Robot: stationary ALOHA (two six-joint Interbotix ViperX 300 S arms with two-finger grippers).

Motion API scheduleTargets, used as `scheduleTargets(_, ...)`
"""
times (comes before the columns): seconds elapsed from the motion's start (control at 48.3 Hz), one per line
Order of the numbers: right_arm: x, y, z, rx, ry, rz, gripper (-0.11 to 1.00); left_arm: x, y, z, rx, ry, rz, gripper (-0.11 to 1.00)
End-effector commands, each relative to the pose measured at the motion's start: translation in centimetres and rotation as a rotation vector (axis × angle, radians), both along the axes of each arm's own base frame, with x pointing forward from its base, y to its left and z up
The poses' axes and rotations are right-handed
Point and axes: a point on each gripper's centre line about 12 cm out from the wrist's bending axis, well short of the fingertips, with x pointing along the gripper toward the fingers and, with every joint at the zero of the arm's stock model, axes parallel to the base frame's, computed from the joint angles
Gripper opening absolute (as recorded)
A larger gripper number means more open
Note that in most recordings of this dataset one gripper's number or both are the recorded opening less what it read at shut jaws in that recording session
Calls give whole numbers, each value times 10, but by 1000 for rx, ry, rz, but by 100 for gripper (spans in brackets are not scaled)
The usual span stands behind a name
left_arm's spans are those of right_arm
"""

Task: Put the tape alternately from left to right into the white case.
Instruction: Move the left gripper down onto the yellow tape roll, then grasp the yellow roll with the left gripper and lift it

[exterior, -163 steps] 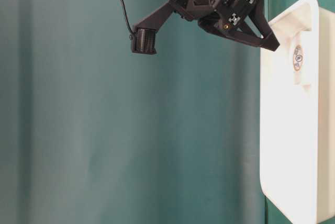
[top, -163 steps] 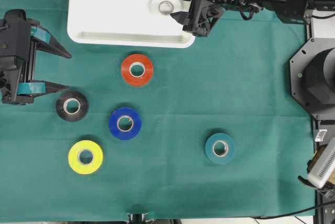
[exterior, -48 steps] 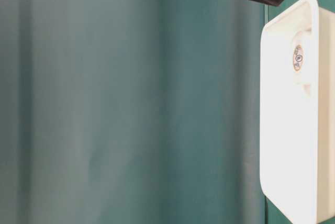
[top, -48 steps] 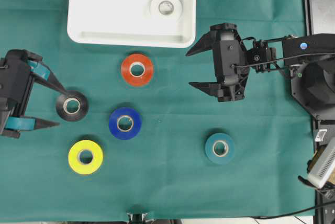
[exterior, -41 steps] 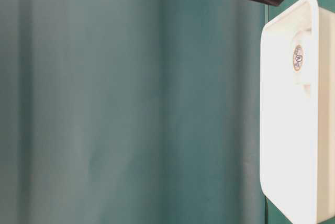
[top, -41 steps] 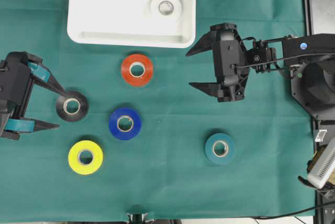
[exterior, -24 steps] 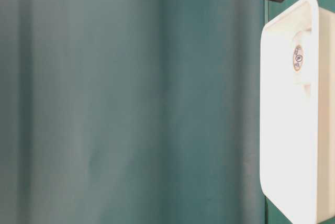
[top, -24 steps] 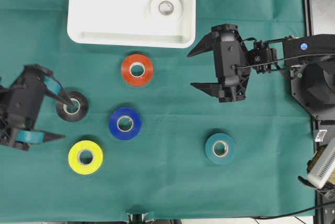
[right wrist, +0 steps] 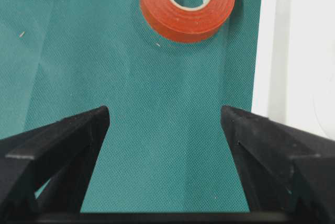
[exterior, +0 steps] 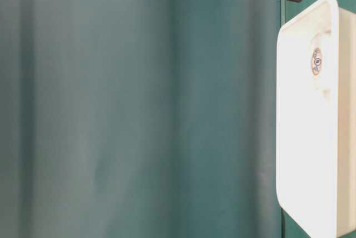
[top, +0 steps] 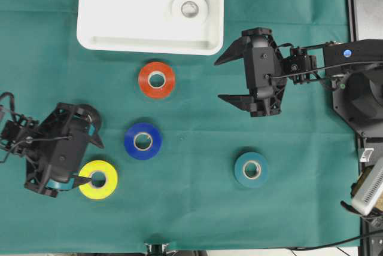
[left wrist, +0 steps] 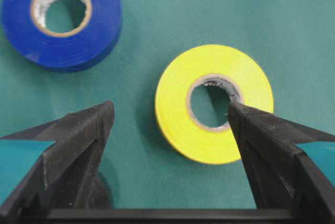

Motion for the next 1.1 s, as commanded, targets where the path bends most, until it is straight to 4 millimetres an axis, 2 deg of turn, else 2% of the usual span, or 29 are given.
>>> scheduleTargets(0.0, 2, 1, 7, 1, -28, 2, 68, 9, -5, 6, -11, -25, -4, 93)
scheduleTargets(0.497, 1, 1, 6, 1, -26, 3, 68, 16, -6, -26, 25, 54, 1, 93)
scheduleTargets(0.808, 1, 1, 5, 1, -24, 3, 68, 23, -7, -36, 37, 73, -1, 93)
scheduleTargets(0.973, 0, 1, 5, 1, -24, 3, 68, 24, -8, -35, 36, 70, -1, 92)
scheduleTargets(1.077, 0, 1, 5, 2, -24, 2, 68, 23, -7, -34, 35, 67, 0, 87)
